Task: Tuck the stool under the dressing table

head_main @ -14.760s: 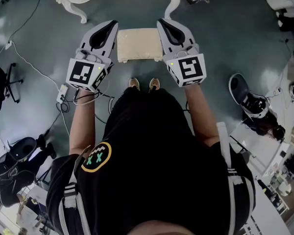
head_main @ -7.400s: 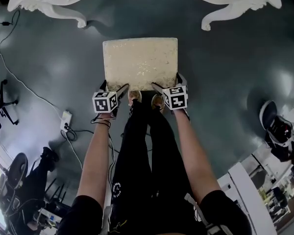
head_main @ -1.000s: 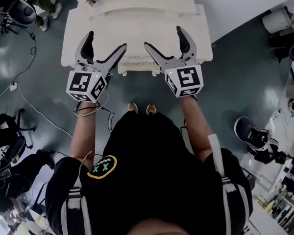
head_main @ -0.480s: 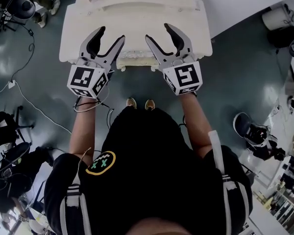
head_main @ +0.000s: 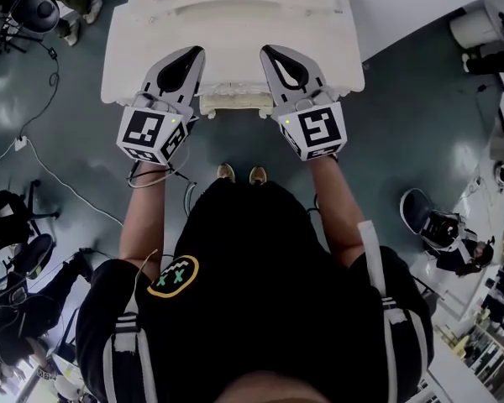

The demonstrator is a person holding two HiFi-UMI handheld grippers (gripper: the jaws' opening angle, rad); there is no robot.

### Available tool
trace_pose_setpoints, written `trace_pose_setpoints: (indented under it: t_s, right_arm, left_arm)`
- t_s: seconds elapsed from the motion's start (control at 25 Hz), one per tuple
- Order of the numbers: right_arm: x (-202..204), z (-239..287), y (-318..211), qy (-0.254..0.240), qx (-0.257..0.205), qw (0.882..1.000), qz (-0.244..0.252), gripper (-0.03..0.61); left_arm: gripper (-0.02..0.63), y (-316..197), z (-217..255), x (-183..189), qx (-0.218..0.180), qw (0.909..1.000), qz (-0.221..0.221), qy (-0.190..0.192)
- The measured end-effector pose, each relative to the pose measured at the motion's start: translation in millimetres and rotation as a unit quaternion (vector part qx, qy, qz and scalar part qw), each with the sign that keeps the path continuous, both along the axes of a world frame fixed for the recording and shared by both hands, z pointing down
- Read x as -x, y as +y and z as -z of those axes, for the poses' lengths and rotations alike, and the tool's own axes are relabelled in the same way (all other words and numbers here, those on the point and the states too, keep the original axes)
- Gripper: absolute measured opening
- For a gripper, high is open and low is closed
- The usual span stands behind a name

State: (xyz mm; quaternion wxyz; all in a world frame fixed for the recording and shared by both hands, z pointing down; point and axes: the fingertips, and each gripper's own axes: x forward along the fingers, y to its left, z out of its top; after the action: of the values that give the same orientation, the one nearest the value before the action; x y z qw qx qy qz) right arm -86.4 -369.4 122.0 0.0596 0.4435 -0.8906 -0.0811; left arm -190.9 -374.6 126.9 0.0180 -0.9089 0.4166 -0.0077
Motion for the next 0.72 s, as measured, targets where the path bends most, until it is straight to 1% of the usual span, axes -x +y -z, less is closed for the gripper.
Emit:
trace_pose_setpoints:
  t_s: [0.28,0.72]
  right_arm:
    - [3.3,-2.1,-0.3,0.005,-0.001,1.000,0.003,0.021]
    - [5.4,0.0,1.3,0.003,-0.002,1.000,0.004,0.021]
  left_arm:
    - [0.018,2.1,0.3,-6.9,-0.006,0.9999,-0.015,-0.002]
    - [0.018,3.7,2.0,-6.0,-0.008,0.9999,-0.013,-0.003]
